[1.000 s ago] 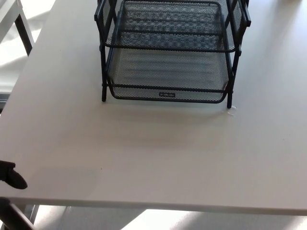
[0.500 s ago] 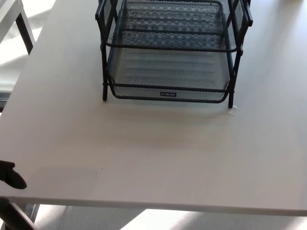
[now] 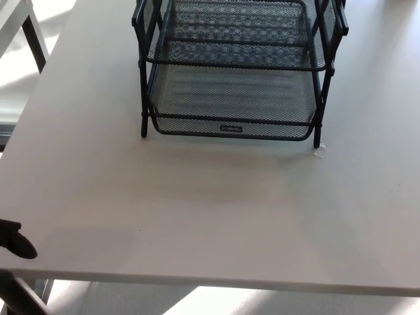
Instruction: The robot uses its right hand to grab the drawer kept on the middle of the desk and pull it out towards the robot
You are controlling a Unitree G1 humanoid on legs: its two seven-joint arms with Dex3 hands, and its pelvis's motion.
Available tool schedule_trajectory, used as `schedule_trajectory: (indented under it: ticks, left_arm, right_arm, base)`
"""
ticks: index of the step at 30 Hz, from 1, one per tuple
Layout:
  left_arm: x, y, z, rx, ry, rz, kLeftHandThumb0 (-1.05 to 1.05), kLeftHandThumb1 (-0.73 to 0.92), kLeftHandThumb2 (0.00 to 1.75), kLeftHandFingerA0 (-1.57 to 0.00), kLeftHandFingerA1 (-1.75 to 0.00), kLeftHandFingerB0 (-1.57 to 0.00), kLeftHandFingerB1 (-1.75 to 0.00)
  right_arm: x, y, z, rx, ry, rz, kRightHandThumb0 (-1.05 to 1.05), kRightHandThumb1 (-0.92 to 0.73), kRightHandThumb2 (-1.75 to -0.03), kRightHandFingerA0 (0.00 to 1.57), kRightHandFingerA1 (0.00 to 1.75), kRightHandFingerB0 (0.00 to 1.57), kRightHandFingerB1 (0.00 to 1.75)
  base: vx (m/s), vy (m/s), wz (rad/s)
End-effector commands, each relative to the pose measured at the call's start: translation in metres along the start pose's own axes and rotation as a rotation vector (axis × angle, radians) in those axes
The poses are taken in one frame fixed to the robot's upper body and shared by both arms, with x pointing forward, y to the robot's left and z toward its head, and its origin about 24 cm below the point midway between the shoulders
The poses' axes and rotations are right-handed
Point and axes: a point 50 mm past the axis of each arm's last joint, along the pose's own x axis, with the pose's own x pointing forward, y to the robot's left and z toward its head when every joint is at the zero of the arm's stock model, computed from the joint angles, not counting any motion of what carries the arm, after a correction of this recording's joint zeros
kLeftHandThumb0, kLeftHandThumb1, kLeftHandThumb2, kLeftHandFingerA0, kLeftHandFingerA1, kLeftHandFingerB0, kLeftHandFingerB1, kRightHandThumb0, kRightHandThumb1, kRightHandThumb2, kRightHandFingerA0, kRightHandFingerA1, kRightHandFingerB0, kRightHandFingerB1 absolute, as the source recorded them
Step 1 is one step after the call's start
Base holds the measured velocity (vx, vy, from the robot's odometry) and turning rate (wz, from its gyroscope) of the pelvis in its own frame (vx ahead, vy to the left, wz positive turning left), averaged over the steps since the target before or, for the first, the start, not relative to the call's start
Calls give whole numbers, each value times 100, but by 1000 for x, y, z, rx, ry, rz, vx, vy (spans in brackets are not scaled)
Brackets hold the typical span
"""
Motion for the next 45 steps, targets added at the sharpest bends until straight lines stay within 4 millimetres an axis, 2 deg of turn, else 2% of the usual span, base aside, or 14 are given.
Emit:
schedule_trajectory:
  ticks: [1,3,4,7,8,10,12,13,14,15,18,28,29,45]
  left_arm:
    - [-1,-1,-1,2,12,-19,-28,56,57,-79,-84,-83,-58]
    - [-1,0,0,11,-8,-8,-27,55,57,-80,-88,-83,-60]
    - [-1,0,0,17,-14,-10,-27,56,57,-79,-88,-82,-60]
    - [-1,-1,-2,20,-8,-17,-28,56,57,-78,-84,-82,-58]
    - [-1,-1,-1,20,-6,-20,-28,57,57,-78,-84,-82,-59]
    - [1,-1,0,6,3,-21,-27,56,57,-78,-84,-83,-57]
    - [1,-1,1,13,-6,-25,-27,56,57,-77,-85,-81,-59]
    - [1,-1,1,13,-7,-22,-27,55,57,-78,-84,-82,-58]
    - [0,-1,1,12,-5,-23,-27,56,57,-77,-83,-81,-58]
    - [0,-1,0,11,-4,-21,-27,56,57,-78,-84,-82,-58]
    - [1,-1,0,19,-20,-15,-26,56,57,-79,-86,-82,-59]
    - [2,-2,2,10,-23,-12,-27,55,57,-80,-86,-83,-58]
    - [2,-2,2,13,-27,-9,-27,55,57,-79,-87,-83,-59]
    - [8,4,3,37,-30,-14,-27,56,57,-79,-86,-83,-58]
  right_arm:
    - [10,17,22,8,-61,84,-59,-59,-58,24,47,24,30]
    - [12,26,37,66,-99,87,-62,-61,-58,21,48,21,32]
    - [13,30,46,38,-128,98,-72,-50,-87,14,54,7,44]
    - [16,38,68,54,-170,129,-69,-48,-84,14,53,10,45]
    - [16,40,71,91,-186,132,-60,-59,-58,14,53,16,36]
    - [16,46,84,146,-219,149,-63,-60,-58,15,51,19,35]
    - [16,49,94,106,-246,141,-72,-47,-85,17,56,14,46]
    - [17,50,98,125,-256,165,-71,-62,-58,17,52,18,35]
    - [18,52,103,122,-262,175,-72,-48,-85,13,55,12,45]
    - [18,54,107,142,-266,189,-69,-60,-58,14,52,16,35]
    - [20,63,115,134,-289,225,-69,-61,-58,12,50,14,35]
    - [40,92,130,95,-293,260,-72,-57,-58,12,54,15,37]
    - [43,94,132,94,-290,275,-39,-30,-93,5,55,0,51]
    - [70,133,126,4,-182,252,-61,-37,-74,4,54,13,47]
  base:
    - [0,0,0]
    - [0,0,0]
    - [0,0,0]
    - [0,0,0]
    - [0,0,0]
    - [0,0,0]
    - [0,0,0]
    - [0,0,0]
    - [0,0,0]
    - [0,0,0]
    - [0,0,0]
    - [0,0,0]
    - [0,0,0]
    - [0,0,0]
